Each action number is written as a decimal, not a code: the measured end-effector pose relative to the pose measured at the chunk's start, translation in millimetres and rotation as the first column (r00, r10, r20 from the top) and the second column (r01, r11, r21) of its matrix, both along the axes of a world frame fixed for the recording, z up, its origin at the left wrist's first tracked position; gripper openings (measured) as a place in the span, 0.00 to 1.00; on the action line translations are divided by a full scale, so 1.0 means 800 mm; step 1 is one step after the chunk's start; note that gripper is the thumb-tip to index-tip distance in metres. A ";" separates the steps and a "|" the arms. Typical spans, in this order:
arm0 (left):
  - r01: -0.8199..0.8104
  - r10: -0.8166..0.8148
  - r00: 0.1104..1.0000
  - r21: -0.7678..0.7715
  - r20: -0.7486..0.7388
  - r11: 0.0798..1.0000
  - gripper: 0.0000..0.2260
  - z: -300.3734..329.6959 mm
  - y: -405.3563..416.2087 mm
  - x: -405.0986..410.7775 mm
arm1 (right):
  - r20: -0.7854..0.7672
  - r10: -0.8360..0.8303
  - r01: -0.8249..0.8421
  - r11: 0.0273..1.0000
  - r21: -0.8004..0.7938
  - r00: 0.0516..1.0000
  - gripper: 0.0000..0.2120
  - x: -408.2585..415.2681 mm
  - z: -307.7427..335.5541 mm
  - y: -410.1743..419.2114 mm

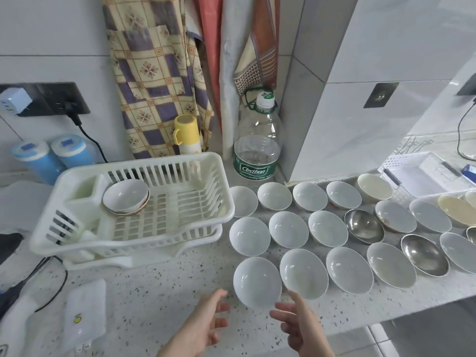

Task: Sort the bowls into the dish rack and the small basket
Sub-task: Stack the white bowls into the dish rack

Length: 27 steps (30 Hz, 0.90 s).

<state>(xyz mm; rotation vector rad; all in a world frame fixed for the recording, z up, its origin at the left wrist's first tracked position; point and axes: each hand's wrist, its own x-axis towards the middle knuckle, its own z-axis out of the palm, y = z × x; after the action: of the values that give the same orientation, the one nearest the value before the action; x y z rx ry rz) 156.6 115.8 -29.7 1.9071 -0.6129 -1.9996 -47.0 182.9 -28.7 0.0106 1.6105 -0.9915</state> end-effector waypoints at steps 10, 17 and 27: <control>-0.136 0.136 0.990 0.022 -0.020 0.990 0.10 -0.023 0.035 -0.076 | -0.140 0.114 -0.109 0.993 0.046 0.984 0.07 -0.086 -0.006 0.004; -0.175 0.173 0.983 -0.042 -0.055 0.984 0.11 -0.027 0.037 -0.095 | -0.112 0.172 -0.171 0.985 0.023 0.979 0.06 -0.103 -0.011 -0.007; -0.284 0.285 0.958 -0.146 -0.012 0.948 0.11 0.003 0.051 -0.078 | -0.109 0.143 -0.146 0.989 -0.025 0.984 0.05 -0.106 0.007 -0.011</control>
<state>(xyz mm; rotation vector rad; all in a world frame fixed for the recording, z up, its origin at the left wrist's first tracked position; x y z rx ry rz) 94.4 156.9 -27.1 1.8027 -0.4428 -1.7183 -132.1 174.2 -23.2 -0.1827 1.6668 -0.9187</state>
